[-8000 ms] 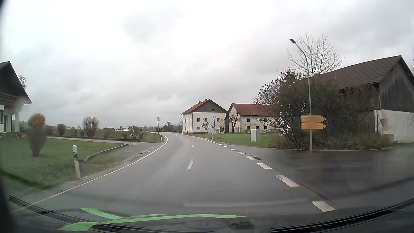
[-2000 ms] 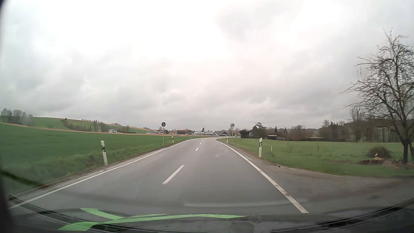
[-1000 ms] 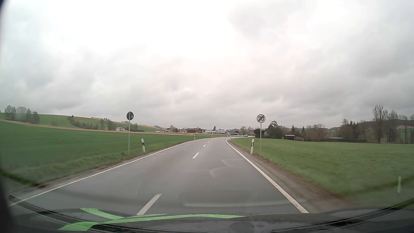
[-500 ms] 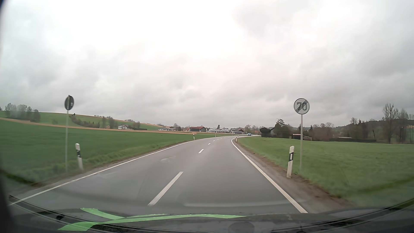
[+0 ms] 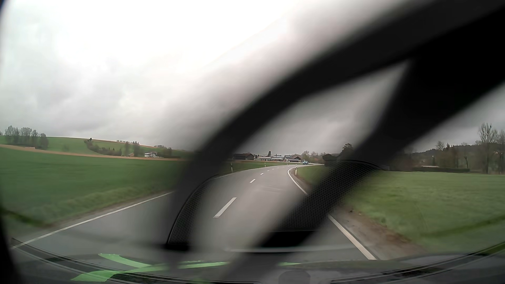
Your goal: Follow the waypoints while adhering to traffic rules and regulations
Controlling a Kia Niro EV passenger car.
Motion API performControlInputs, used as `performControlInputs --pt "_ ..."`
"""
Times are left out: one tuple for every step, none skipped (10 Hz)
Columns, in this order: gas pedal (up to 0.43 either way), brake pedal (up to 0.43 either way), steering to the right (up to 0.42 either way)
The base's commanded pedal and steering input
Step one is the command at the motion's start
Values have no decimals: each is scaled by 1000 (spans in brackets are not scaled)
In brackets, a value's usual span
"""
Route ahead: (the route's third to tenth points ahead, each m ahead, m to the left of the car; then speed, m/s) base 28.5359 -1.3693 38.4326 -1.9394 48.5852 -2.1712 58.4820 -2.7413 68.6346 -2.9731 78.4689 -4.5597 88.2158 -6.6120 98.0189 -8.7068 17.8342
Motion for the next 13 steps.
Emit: performControlInputs --pt "98 0 -5" --pt "98 0 -1" --pt "110 0 1" --pt "118 0 2" --pt "118 0 3" --pt "118 0 5" --pt "118 0 5" --pt "118 0 6" --pt "118 0 6" --pt "118 0 8" --pt "118 0 8" --pt "118 0 10" --pt "110 0 9"
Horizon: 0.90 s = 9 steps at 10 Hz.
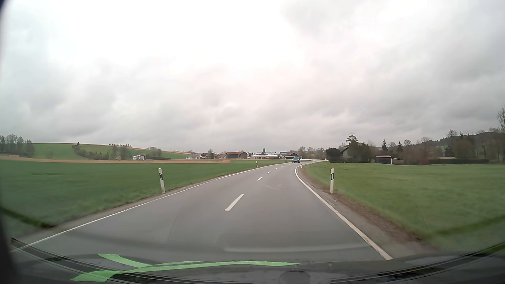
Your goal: Follow the waypoints while adhering to traffic rules and regulations
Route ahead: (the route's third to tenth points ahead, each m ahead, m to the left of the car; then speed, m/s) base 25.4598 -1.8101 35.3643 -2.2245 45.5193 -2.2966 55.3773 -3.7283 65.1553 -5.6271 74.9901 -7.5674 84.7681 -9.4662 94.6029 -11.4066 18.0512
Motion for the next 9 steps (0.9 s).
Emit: performControlInputs --pt "110 0 10" --pt "110 0 10" --pt "110 0 10" --pt "110 0 10" --pt "110 0 10" --pt "110 0 10" --pt "110 0 10" --pt "98 0 10" --pt "98 0 10"
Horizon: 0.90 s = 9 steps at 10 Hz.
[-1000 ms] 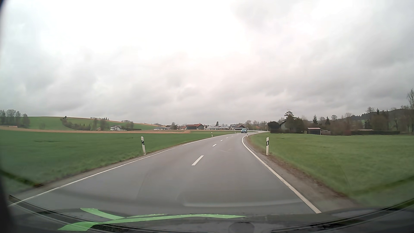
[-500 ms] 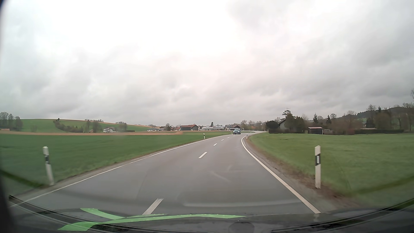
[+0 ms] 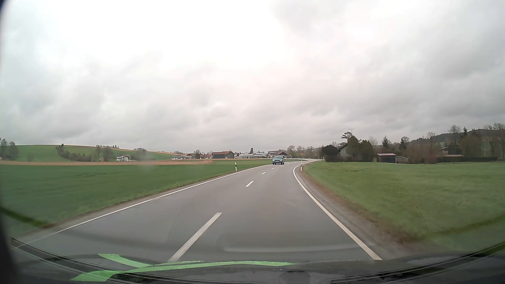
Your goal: Follow the waypoints while adhering to traffic rules and regulations
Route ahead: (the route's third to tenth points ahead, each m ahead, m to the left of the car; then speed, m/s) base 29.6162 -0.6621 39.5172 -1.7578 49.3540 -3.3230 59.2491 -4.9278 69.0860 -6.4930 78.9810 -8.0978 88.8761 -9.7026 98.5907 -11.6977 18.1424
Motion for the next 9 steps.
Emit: performControlInputs --pt "98 0 10" --pt "98 0 10" --pt "98 0 10" --pt "98 0 10" --pt "98 0 10" --pt "98 0 10" --pt "98 0 10" --pt "98 0 9" --pt "98 0 9"
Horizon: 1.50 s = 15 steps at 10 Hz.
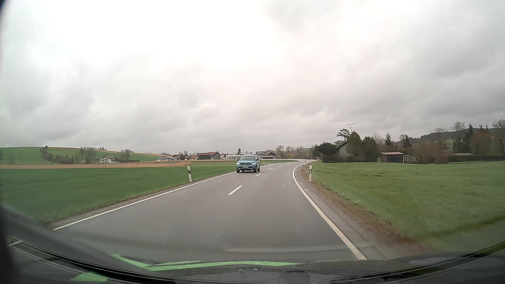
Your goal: Follow the waypoints while adhering to traffic rules and regulations
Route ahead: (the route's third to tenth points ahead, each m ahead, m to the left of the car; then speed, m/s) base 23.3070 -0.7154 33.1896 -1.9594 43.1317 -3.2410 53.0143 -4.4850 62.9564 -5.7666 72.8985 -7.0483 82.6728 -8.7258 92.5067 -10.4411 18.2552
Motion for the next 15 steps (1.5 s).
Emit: performControlInputs --pt "98 0 9" --pt "98 0 9" --pt "98 0 9" --pt "98 0 8" --pt "98 0 8" --pt "98 0 8" --pt "98 0 9" --pt "87 0 8" --pt "59 0 8" --pt "59 0 9" --pt "59 0 9" --pt "59 0 10" --pt "59 0 10" --pt "59 0 12" --pt "59 0 17"
